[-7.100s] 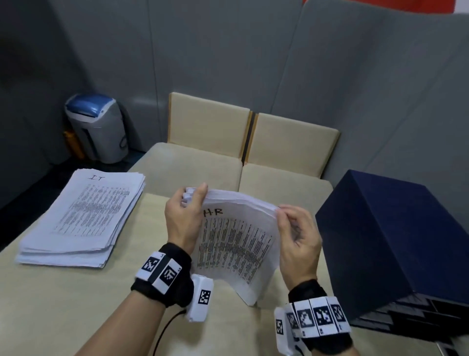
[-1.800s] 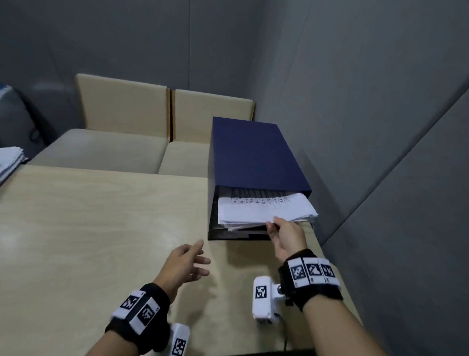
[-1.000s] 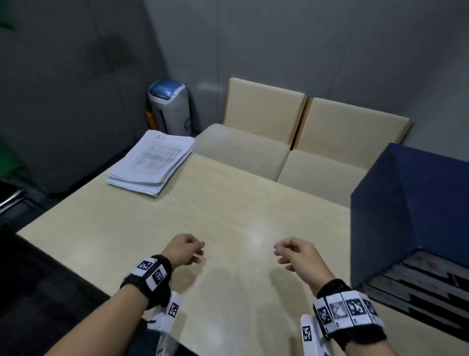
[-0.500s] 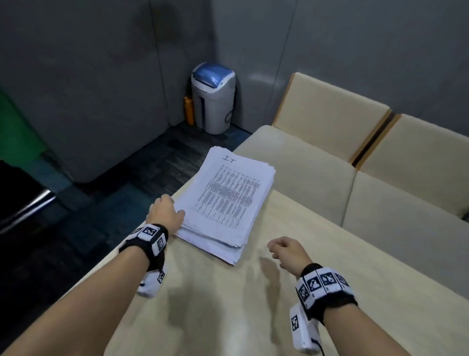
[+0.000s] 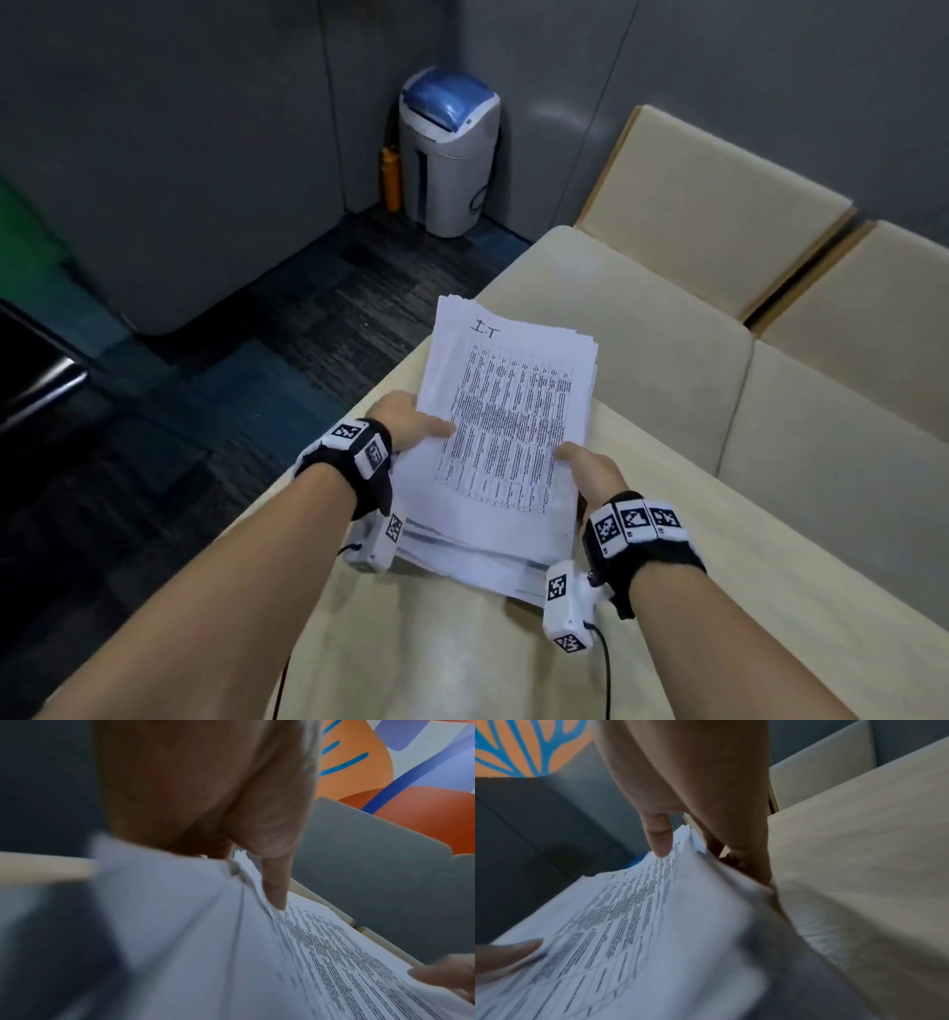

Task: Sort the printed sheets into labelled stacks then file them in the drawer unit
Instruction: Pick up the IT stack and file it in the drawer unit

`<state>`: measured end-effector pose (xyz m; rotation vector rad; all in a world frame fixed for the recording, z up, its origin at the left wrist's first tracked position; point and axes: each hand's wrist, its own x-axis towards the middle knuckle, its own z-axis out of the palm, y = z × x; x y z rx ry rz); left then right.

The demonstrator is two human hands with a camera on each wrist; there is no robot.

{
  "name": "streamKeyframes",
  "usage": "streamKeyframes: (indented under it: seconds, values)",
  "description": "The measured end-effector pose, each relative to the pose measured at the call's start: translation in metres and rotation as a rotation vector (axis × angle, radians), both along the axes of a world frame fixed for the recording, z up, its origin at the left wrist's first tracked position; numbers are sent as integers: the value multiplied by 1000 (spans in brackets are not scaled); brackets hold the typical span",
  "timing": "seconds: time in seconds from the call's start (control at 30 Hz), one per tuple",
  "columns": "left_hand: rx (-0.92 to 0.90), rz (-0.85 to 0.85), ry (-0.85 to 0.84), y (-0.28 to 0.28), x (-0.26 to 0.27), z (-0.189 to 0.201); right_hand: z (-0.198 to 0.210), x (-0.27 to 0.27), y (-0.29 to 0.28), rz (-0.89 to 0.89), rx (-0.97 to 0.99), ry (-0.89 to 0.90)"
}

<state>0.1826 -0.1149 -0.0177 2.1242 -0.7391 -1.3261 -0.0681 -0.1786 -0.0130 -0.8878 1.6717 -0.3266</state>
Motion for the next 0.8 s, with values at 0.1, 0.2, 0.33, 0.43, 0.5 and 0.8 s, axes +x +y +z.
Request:
streamKeyframes:
  seconds: [0.1, 0.2, 0.33, 0.43, 0.5, 0.8]
  values:
    - [-50, 45, 86, 3, -25, 0, 7, -10, 1, 35, -6, 41]
    - [-123, 51, 204, 16, -56, 10, 18, -32, 11, 1, 12, -24]
    - [-313, -5, 381, 48, -98, 36, 48, -90, 36, 4, -60, -170]
    - [-430, -21, 480, 70, -139, 62, 85, -143, 62, -78, -199, -332]
    - [-488, -34, 465, 79, -171, 79, 104, -177, 79, -92, -343, -382]
    - [-842, -14, 405, 106, -328, 148, 153, -295, 153, -191, -877, -322]
